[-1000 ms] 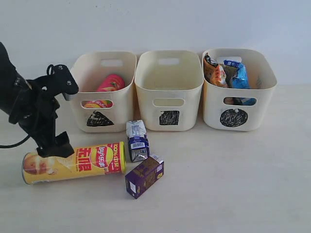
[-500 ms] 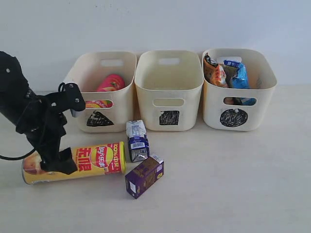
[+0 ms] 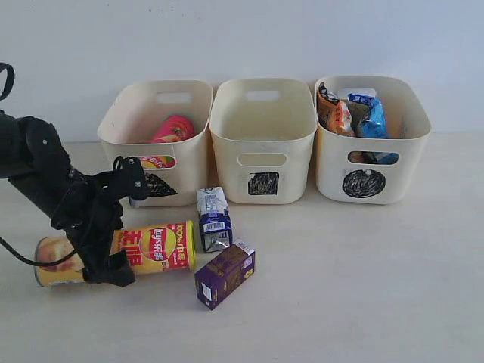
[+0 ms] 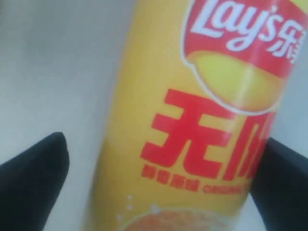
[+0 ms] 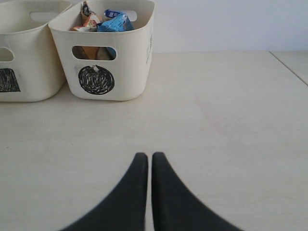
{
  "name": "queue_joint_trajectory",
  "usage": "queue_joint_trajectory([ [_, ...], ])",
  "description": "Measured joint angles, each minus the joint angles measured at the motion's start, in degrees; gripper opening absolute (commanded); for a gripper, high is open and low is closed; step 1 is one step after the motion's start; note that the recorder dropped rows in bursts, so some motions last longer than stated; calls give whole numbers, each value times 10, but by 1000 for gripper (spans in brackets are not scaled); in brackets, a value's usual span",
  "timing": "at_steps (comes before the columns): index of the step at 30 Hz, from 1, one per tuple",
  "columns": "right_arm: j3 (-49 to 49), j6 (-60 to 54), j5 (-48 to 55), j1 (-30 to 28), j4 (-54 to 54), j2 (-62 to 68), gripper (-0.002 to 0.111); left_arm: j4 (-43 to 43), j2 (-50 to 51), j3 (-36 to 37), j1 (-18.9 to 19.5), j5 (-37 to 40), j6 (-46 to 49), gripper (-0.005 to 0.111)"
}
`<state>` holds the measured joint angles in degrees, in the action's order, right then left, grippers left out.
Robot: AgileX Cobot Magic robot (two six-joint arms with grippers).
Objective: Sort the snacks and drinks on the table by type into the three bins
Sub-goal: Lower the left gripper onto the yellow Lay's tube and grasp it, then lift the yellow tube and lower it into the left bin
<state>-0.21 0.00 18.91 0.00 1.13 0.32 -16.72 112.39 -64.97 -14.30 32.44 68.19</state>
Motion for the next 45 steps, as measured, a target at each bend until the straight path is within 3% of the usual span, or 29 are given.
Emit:
queue_joint_trajectory([
  [1, 0, 0, 0, 0, 0, 0, 0, 0, 1, 0, 0, -3, 1, 54],
  [2, 0, 0, 0, 0, 0, 0, 0, 0, 1, 0, 0, -4, 1, 21],
  [3, 0, 0, 0, 0, 0, 0, 0, 0, 1, 0, 0, -4, 4, 5],
  [11, 0, 0, 0, 0, 0, 0, 0, 14, -20, -3, 0, 60, 24, 4],
  [19, 0, 0, 0, 0, 0, 0, 0, 21, -168, -3, 0, 104, -37, 4],
  [25, 0, 0, 0, 0, 0, 0, 0, -106, -236, -3, 0, -15, -98, 4],
  [31, 0, 0, 0, 0, 0, 0, 0, -220, -219, -38, 0, -130, -134, 4],
  [45, 0, 0, 0, 0, 0, 0, 0, -240, -38, -246, 0, -184, -247, 4],
])
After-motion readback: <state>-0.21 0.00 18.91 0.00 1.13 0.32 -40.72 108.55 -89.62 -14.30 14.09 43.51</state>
